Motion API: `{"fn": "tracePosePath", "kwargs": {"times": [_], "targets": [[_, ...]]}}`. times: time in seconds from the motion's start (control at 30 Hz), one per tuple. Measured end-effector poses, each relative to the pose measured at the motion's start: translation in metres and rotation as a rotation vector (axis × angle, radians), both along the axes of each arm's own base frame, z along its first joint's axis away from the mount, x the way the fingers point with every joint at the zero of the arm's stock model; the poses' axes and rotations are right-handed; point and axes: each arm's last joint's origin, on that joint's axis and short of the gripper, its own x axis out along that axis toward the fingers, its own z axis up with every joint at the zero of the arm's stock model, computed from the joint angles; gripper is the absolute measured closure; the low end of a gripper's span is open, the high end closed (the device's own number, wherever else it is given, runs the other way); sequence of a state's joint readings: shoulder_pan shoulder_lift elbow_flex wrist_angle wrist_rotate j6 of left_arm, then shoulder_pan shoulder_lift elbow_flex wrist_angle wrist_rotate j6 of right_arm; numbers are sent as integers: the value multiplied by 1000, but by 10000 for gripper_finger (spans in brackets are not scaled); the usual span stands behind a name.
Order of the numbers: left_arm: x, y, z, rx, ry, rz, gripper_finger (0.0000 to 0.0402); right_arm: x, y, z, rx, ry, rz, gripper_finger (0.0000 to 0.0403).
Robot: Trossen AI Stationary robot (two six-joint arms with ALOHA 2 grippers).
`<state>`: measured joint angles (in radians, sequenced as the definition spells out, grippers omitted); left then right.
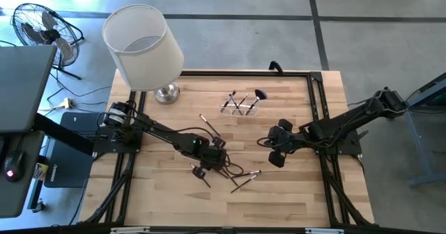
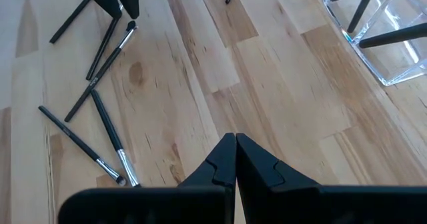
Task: Put items in baskets/containers
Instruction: Put the liner brush into the transparent organizer
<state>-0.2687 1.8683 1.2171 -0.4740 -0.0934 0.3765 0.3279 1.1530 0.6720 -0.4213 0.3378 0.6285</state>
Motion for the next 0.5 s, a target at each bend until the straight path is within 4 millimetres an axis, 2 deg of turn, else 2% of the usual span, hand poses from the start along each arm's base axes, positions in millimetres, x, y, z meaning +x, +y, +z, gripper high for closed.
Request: {"fn": "tracePosePath", "kwargs": {"times": [0.3, 0.5], "targets": [[5, -2, -17, 18, 31, -46, 282, 0, 0, 0, -6, -1, -5, 402], [6, -2, -22, 20, 43, -46, 283, 0, 0, 0, -7, -3, -6, 402]]}}
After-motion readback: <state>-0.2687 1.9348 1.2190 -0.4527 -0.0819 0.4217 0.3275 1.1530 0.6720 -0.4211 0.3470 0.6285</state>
